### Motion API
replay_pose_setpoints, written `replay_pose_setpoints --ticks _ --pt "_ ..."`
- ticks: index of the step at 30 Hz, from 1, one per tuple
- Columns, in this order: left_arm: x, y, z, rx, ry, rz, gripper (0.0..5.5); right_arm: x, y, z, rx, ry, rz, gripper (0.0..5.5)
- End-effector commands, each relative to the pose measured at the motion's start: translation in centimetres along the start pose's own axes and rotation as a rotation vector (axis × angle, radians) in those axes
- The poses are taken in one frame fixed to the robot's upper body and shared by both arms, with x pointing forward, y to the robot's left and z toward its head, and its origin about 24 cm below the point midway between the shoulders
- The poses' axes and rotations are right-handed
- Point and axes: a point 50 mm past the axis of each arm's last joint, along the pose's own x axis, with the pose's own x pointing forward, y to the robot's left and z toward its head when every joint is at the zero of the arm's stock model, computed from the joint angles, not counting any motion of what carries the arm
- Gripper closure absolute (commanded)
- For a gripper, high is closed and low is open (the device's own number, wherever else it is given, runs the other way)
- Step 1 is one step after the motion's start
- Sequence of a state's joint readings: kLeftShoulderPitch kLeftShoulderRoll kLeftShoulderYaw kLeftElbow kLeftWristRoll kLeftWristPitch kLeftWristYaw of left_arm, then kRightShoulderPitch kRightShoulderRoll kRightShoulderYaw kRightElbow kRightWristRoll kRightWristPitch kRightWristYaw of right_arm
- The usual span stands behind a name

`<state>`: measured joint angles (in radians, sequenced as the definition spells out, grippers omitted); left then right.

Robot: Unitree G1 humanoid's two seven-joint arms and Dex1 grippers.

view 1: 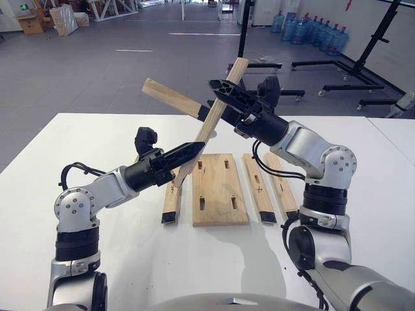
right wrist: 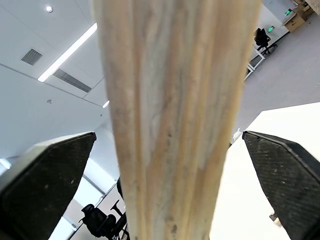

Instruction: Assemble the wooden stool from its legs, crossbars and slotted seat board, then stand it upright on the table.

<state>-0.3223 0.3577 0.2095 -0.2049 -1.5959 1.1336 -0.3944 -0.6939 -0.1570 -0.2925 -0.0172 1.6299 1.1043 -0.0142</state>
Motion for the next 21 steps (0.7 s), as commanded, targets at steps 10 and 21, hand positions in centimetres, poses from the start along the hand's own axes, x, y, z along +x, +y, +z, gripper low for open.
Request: replay_pose_setpoints --ticks 10,21 --pt "0.23 -0.17 -0.08 0.02 0.006 -0.011 3.48 0.23 0.13 0.14 0.003 -0.016 0.0 0.31" --pt "0.09 -0.15 -0.2 0.023 0.008 -0.005 3.48 0.09 0.25 0.03 0.008 -0.032 0.001 2.13"
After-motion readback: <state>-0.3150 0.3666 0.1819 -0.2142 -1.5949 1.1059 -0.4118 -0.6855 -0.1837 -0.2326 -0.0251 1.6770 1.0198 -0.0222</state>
